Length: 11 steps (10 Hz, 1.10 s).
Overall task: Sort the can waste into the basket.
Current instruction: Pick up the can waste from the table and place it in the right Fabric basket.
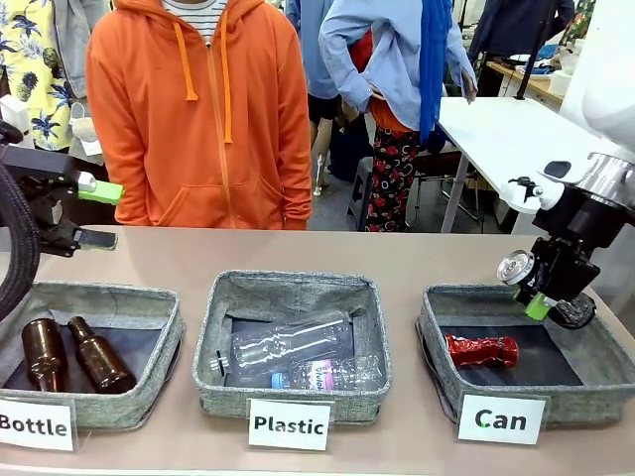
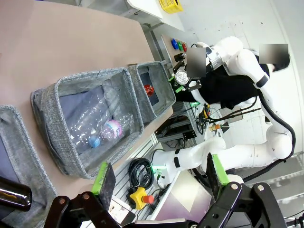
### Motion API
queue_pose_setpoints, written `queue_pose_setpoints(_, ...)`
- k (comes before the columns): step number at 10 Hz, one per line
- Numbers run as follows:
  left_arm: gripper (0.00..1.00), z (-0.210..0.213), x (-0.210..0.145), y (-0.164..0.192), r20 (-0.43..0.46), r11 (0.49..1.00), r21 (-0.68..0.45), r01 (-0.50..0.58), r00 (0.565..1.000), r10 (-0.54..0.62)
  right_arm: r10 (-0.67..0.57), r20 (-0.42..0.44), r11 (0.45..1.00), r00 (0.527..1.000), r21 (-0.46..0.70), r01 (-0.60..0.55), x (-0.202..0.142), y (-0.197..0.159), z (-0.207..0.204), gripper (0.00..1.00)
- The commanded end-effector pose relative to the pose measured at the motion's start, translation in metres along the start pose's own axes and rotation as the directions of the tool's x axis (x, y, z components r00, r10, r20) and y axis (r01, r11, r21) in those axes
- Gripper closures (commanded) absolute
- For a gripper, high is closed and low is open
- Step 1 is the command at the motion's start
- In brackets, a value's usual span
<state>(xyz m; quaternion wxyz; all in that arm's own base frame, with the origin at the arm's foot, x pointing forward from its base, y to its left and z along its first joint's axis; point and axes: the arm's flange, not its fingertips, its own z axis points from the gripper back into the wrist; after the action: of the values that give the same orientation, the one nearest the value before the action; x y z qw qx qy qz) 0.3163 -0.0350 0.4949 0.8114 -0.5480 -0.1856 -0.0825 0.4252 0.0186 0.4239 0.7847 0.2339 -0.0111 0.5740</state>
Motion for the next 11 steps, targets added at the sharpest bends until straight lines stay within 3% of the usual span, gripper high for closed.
queue_pose_setpoints(1,0.00,0.002,-0.004,-0.002,0.002,1.000,-0.017,-0.010,1.000,0.010,-0.003,-0.029,1.000,1.000,0.005,0.003,0.001,-0.002,0.004,0.00)
queue_pose_setpoints(4,0.00,0.002,-0.004,-0.002,0.002,1.000,-0.017,-0.010,1.000,0.010,-0.017,-0.038,1.000,0.999,0.020,0.018,0.001,-0.004,0.003,0.00)
queue_pose_setpoints(7,0.00,0.002,-0.004,-0.002,0.002,1.000,-0.017,-0.010,1.000,0.010,-0.048,0.007,0.998,0.999,0.049,0.048,0.001,-0.007,0.000,0.00)
queue_pose_setpoints(9,0.00,0.002,-0.004,-0.002,0.002,1.000,-0.017,-0.010,1.000,0.010,-0.182,0.088,0.982,0.979,0.072,0.176,-0.001,-0.014,-0.004,0.00)
queue_pose_setpoints(10,0.00,0.002,-0.004,-0.002,0.002,1.000,-0.017,-0.010,1.000,0.010,-0.256,0.267,0.965,0.929,0.126,0.230,0.002,-0.025,0.000,0.00)
queue_pose_setpoints(11,0.00,0.002,-0.004,-0.002,0.002,1.000,-0.017,-0.010,1.000,0.010,-0.226,0.493,0.968,0.840,0.210,0.137,0.011,-0.042,0.004,0.00)
